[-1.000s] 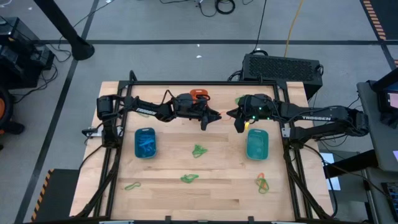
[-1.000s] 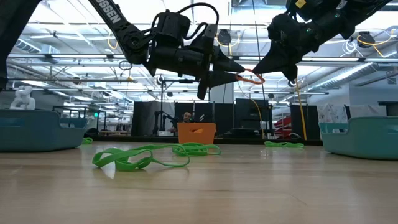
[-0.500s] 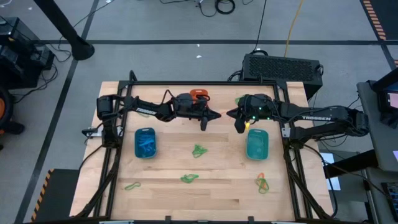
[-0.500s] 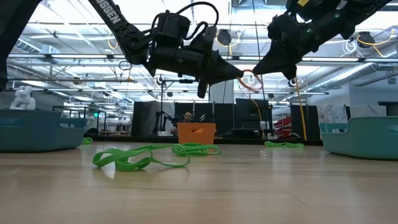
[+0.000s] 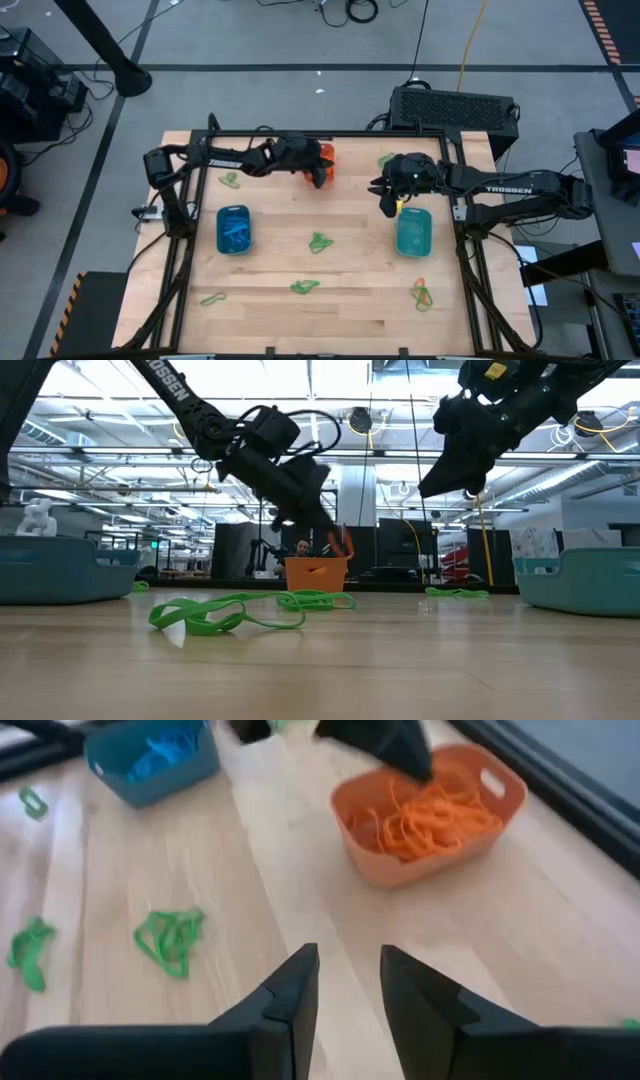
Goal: Sort rubber bands into baskets
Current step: Put the orange rubber band into the orange bin
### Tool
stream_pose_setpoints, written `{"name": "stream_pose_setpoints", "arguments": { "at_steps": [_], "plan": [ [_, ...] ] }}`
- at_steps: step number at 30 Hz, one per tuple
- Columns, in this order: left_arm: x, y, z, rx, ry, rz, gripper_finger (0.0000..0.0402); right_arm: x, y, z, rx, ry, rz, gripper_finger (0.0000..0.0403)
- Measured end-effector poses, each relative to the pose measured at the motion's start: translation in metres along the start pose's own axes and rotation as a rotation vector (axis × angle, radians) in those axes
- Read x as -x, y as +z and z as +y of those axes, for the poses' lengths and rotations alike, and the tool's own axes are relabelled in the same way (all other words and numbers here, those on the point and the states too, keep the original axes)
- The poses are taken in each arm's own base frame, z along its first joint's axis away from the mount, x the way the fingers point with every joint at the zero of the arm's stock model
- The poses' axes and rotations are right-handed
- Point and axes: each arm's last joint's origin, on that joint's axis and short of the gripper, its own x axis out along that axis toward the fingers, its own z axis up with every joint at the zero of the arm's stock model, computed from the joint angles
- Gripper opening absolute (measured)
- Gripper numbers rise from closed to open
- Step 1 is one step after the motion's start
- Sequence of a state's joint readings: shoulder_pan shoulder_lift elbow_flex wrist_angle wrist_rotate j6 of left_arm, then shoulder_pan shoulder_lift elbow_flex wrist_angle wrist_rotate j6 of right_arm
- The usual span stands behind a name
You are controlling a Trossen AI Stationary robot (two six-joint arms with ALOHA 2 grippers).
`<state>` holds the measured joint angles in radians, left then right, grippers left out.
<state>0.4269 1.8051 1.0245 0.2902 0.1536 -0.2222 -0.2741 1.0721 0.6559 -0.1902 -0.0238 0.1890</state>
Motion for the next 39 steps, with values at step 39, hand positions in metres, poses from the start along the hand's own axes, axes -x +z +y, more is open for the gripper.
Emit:
{"name": "stream_pose_setpoints", "arguments": {
  "at_steps": [39],
  "plan": [
    [0.011, -0.012, 0.012, -0.152, 0.330, 0.225, 0.0153, -0.011, 0.002, 0.006, -0.027, 0.094, 0.065, 0.0102]
  ]
}}
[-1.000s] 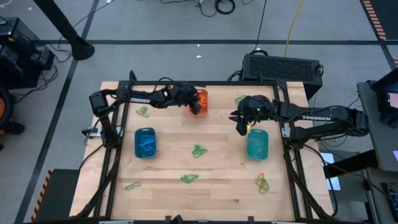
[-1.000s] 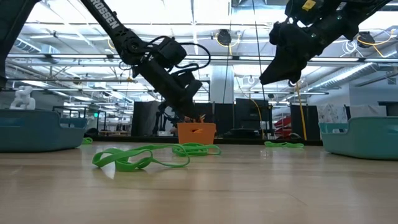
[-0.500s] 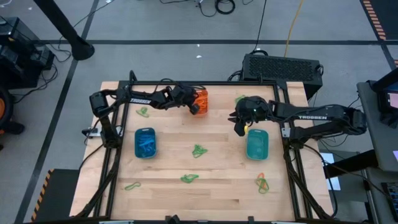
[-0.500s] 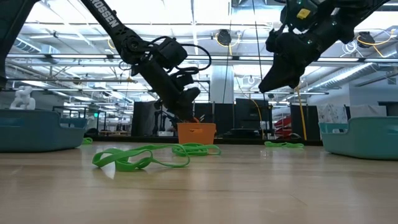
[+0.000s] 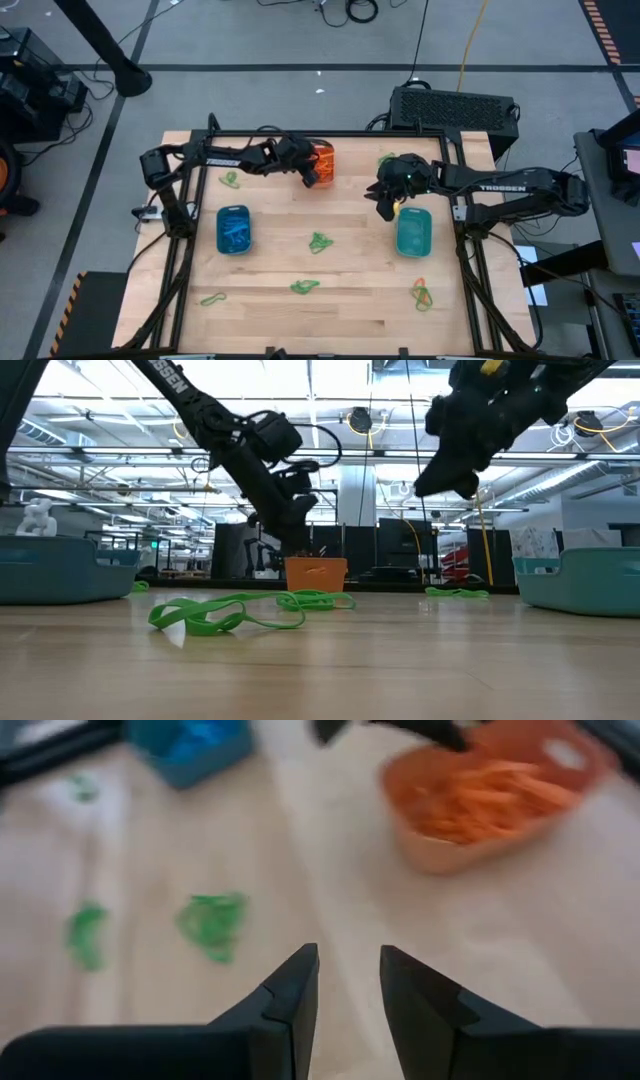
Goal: Sort rubber bands into baskets
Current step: Put the orange rubber band into the orange bin
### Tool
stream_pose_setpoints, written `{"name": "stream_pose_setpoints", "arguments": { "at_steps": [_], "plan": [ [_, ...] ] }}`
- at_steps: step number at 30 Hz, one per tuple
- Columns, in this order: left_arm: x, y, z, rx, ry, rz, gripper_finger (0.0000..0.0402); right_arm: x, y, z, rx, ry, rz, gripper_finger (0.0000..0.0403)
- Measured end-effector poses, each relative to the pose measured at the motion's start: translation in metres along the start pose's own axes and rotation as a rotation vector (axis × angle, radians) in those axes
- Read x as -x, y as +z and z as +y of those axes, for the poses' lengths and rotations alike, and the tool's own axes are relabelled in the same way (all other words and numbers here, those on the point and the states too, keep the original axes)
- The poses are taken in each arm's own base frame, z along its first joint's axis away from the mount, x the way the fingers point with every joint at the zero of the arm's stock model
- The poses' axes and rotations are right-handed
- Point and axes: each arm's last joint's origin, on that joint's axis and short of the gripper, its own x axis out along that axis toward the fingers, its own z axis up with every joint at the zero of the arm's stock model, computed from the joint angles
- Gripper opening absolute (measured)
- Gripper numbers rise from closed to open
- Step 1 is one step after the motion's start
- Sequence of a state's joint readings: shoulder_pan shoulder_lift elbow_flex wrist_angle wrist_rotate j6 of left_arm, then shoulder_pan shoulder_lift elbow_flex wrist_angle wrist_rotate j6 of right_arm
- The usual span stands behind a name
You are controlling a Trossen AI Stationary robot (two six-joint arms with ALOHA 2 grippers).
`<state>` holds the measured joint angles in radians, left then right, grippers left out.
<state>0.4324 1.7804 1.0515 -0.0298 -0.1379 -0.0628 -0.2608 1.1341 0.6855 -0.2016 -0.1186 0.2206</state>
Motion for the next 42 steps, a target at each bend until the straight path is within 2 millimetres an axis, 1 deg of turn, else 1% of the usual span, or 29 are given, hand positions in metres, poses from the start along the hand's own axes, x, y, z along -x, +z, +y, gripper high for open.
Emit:
{"name": "stream_pose_setpoints", "arguments": {
  "at_steps": [2, 4, 8, 13, 17, 20, 22, 26, 29, 35, 38, 42],
  "plan": [
    [0.008, 0.005, 0.000, -0.004, -0.009, -0.006, 0.0160, 0.002, 0.002, 0.007, 0.013, 0.066, 0.010, 0.0102],
    [0.015, 0.007, 0.000, -0.045, -0.034, -0.007, 0.0163, 0.004, 0.004, 0.016, 0.029, 0.126, 0.018, 0.0102],
    [0.031, 0.012, -0.005, -0.085, -0.094, -0.019, 0.0163, 0.006, -0.005, 0.035, -0.010, 0.186, 0.126, 0.0102],
    [0.041, 0.016, -0.025, -0.168, -0.245, -0.063, 0.0163, 0.011, -0.035, 0.060, -0.162, 0.199, 0.389, 0.0102],
    [0.045, 0.016, -0.048, -0.258, -0.343, -0.182, 0.0163, 0.022, -0.060, 0.081, -0.310, 0.145, 0.600, 0.0102],
    [0.047, 0.014, -0.060, -0.320, -0.381, -0.242, 0.0164, 0.031, -0.075, 0.095, -0.412, 0.127, 0.746, 0.0102],
    [0.049, 0.014, -0.065, -0.335, -0.393, -0.258, 0.0164, 0.038, -0.085, 0.104, -0.462, 0.098, 0.827, 0.0102],
    [0.050, 0.012, -0.071, -0.347, -0.407, -0.252, 0.0164, 0.048, -0.103, 0.118, -0.535, 0.038, 0.920, 0.0102],
    [0.051, 0.012, -0.073, -0.364, -0.412, -0.258, 0.0164, 0.050, -0.115, 0.120, -0.588, -0.031, 0.935, 0.0102],
    [0.053, 0.011, -0.078, -0.382, -0.421, -0.265, 0.0164, 0.043, -0.143, 0.107, -0.704, -0.211, 0.907, 0.0102],
    [0.053, 0.011, -0.080, -0.386, -0.426, -0.264, 0.0164, 0.039, -0.153, 0.104, -0.737, -0.209, 0.898, 0.0102],
    [0.053, 0.011, -0.079, -0.383, -0.426, -0.261, 0.0164, 0.036, -0.161, 0.100, -0.727, -0.210, 0.867, 0.0102]
  ]
}}
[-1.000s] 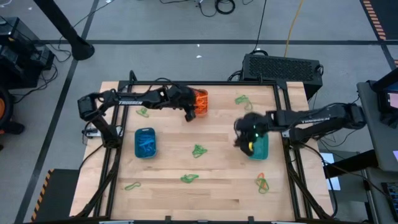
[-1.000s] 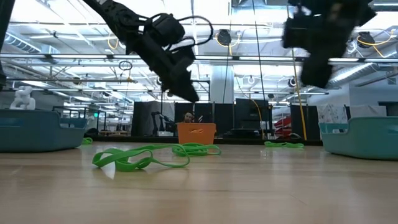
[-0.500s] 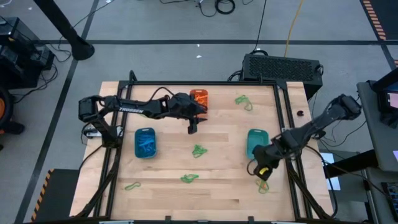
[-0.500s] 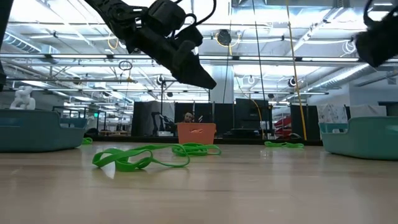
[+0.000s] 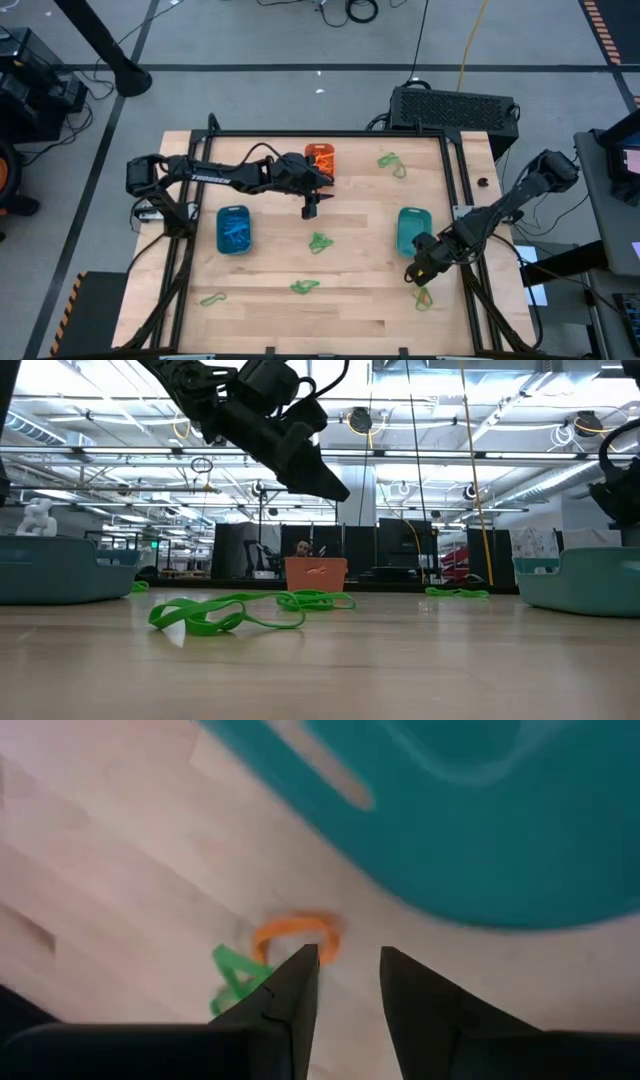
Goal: Sort rubber bands into baskets
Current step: Put the orange rubber band into the orange bin
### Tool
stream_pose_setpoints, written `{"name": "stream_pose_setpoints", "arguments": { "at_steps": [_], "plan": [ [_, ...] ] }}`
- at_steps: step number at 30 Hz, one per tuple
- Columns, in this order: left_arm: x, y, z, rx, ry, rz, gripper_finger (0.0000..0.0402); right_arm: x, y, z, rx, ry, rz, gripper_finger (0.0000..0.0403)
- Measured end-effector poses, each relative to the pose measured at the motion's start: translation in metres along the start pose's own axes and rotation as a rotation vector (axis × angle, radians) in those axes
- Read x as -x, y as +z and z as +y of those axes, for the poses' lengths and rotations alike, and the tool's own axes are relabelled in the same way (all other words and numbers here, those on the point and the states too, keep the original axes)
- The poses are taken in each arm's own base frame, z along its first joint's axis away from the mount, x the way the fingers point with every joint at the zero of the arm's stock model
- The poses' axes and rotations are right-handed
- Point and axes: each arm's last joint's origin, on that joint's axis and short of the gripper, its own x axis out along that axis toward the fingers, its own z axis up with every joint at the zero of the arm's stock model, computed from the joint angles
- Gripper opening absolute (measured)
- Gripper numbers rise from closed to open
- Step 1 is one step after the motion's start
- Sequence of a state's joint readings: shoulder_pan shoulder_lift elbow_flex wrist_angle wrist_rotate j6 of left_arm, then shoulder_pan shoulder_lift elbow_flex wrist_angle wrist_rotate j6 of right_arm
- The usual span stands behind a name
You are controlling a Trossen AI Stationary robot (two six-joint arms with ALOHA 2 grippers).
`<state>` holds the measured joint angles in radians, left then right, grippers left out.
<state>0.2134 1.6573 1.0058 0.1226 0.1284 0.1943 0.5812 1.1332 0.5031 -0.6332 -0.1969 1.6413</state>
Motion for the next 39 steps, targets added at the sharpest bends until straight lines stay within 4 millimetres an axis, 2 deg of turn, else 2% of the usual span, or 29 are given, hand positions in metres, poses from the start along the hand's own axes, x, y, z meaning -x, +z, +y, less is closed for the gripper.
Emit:
{"name": "stream_pose_setpoints", "arguments": {
  "at_steps": [7, 16, 23, 29, 34, 39],
  "plan": [
    [0.000, 0.000, 0.000, 0.004, 0.000, 0.000, 0.0164, -0.003, -0.001, 0.001, 0.017, 0.008, -0.033, 0.0102],
    [0.000, 0.000, 0.000, 0.004, 0.000, 0.000, 0.0164, -0.024, -0.004, 0.010, 0.054, -0.012, -0.023, 0.0102],
    [0.000, 0.000, 0.000, 0.004, 0.001, -0.001, 0.0164, -0.032, -0.004, 0.014, 0.077, -0.015, 0.019, 0.0090],
    [0.000, 0.000, 0.000, 0.004, 0.001, -0.001, 0.0164, -0.025, -0.007, 0.017, 0.180, 0.044, 0.032, 0.0010],
    [-0.002, 0.005, -0.003, -0.007, -0.062, -0.069, 0.0164, -0.010, -0.007, 0.029, 0.315, 0.147, -0.070, 0.0003],
    [-0.015, 0.012, -0.023, -0.062, -0.296, -0.223, 0.0164, 0.018, -0.001, 0.045, 0.503, 0.229, -0.363, 0.0001]
  ]
}}
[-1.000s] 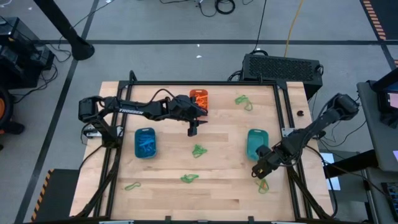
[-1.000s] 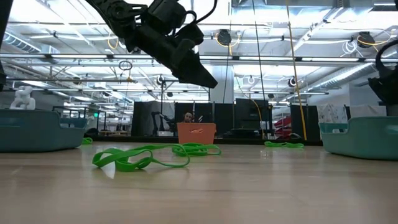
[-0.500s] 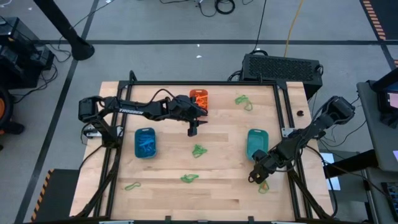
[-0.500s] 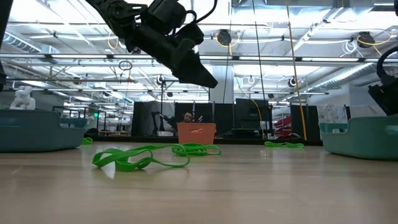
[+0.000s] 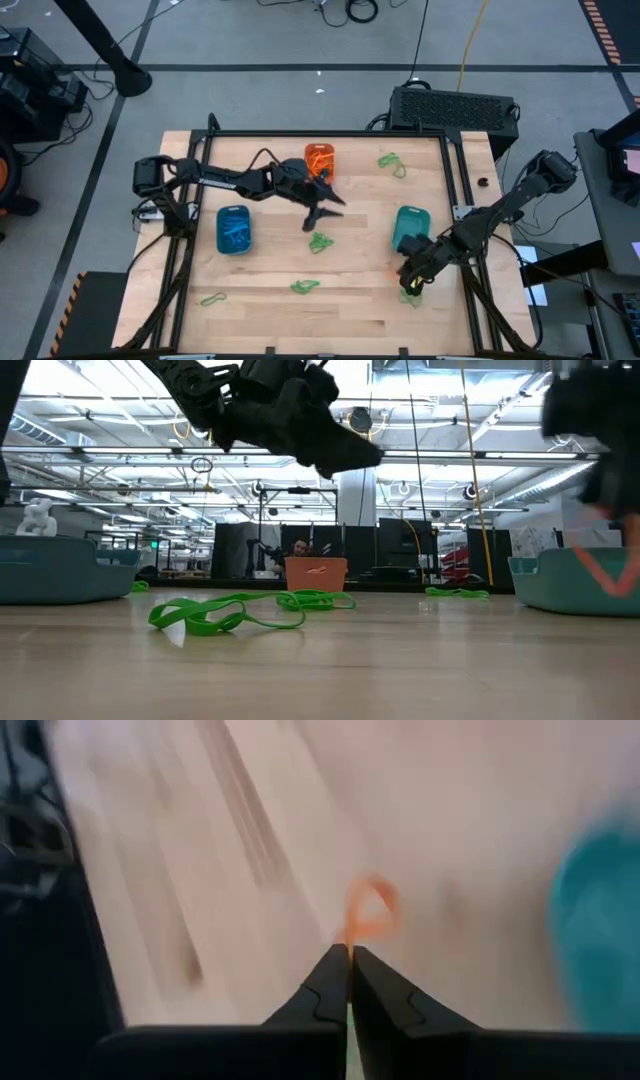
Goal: Sort rubber bands into baskets
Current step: Put the orange rubber band into the orange bin
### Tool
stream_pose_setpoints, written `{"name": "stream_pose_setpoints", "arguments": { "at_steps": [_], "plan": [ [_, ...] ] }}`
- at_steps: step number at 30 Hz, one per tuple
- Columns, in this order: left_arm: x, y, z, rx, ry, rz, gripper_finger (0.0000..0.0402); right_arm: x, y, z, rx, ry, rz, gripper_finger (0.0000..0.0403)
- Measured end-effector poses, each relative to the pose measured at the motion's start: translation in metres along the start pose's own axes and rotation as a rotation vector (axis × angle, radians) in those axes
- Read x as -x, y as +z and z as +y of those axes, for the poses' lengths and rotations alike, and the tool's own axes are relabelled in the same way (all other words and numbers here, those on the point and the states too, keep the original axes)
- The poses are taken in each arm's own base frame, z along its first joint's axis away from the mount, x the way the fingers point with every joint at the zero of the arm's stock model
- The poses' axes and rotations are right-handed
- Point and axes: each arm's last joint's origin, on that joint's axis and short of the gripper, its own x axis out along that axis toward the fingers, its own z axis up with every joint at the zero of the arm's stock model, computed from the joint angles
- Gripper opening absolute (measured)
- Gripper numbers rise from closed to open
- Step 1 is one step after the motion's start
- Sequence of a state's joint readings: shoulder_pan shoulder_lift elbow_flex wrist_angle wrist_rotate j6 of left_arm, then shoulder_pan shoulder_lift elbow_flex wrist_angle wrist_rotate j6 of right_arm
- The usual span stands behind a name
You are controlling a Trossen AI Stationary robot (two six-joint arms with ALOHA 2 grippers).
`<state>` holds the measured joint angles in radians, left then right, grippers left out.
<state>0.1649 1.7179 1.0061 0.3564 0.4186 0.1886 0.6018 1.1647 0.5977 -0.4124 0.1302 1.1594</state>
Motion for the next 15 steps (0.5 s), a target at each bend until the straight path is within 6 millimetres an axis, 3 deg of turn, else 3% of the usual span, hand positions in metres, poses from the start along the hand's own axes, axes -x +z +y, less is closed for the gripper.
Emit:
{"name": "stream_pose_setpoints", "arguments": {
  "at_steps": [10, 15],
  "plan": [
    [-0.031, -0.003, -0.021, 0.037, -0.081, -0.161, 0.0163, 0.035, 0.035, 0.021, 0.313, -0.083, -0.411, 0.0001],
    [-0.045, -0.008, -0.032, 0.038, -0.115, -0.207, 0.0163, 0.040, 0.056, 0.020, 0.314, -0.149, -0.542, 0.0000]
  ]
}}
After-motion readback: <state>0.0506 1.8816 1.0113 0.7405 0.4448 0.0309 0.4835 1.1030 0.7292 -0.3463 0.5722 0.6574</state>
